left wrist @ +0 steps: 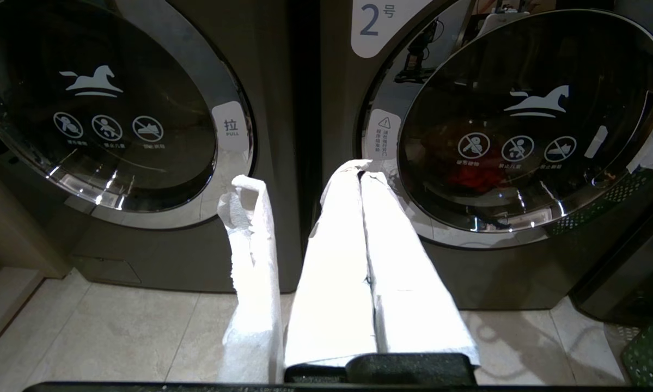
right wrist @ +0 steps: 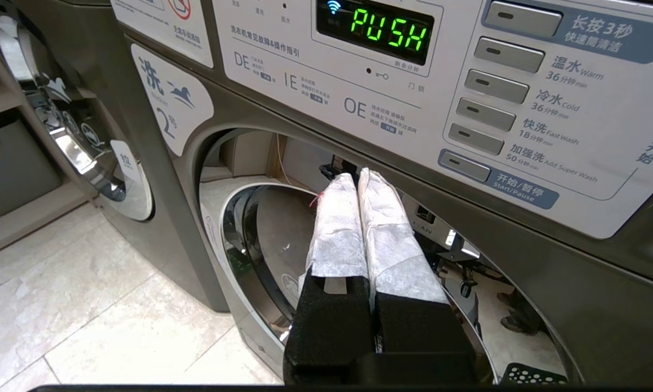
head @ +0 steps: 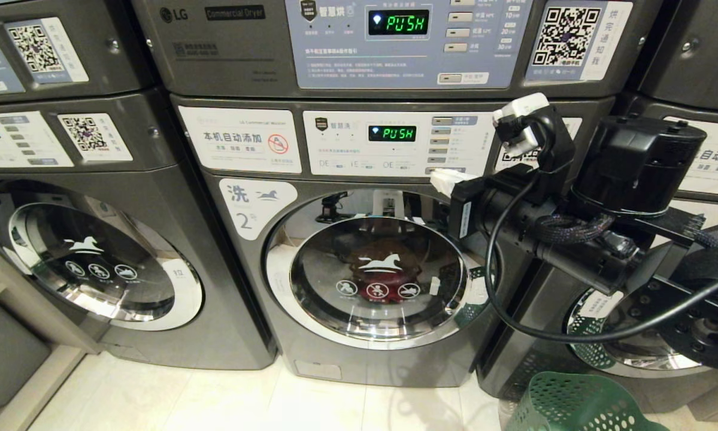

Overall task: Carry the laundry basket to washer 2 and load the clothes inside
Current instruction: Press the washing machine switch

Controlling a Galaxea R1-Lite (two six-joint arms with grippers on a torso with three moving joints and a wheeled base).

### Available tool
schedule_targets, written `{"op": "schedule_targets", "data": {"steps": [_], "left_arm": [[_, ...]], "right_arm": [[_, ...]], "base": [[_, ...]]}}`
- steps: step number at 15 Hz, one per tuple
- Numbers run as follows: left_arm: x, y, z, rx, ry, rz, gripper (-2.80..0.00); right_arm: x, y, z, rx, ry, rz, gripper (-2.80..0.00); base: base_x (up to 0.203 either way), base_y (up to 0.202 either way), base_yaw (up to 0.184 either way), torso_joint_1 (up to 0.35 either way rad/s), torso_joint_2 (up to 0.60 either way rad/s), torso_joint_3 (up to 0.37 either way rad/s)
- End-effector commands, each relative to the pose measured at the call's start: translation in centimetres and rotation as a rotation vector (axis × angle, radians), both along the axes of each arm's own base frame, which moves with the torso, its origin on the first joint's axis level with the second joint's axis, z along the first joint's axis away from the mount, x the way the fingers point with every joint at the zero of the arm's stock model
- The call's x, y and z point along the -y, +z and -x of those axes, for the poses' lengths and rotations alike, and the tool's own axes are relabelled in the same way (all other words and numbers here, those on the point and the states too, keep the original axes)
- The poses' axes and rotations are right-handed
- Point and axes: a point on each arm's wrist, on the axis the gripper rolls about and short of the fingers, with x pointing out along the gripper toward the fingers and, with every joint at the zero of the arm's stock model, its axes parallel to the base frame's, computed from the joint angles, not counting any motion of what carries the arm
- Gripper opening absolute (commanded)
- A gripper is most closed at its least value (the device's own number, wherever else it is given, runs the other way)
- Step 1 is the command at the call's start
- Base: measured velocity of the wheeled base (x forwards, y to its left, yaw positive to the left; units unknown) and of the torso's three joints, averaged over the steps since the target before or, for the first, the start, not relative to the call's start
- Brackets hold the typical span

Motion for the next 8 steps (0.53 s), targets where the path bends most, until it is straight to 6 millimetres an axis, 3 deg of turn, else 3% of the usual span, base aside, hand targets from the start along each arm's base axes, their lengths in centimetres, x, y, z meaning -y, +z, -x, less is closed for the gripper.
{"op": "schedule_targets", "data": {"steps": [1, 4, 8], "left_arm": [[0.0, -1.1, -0.3, -0.039, 0.000, 0.003, -2.80], [0.0, -1.1, -0.3, -0.039, 0.003, 0.006, -2.80], [0.0, -1.1, -0.3, -0.039, 0.002, 0.006, -2.80]], "right_arm": [[-0.2, -0.1, -0.3, -0.002, -0.004, -0.010, -2.80], [-0.1, 0.6, -0.4, 0.018, -0.011, -0.028, -2.80], [-0.5, -0.6, -1.5, -0.011, -0.021, -0.002, -2.80]], "base": [[0.000, 0.000, 0.000, 0.000, 0.00, 0.000], [0.000, 0.000, 0.000, 0.000, 0.00, 0.000], [0.000, 0.000, 0.000, 0.000, 0.00, 0.000]]}}
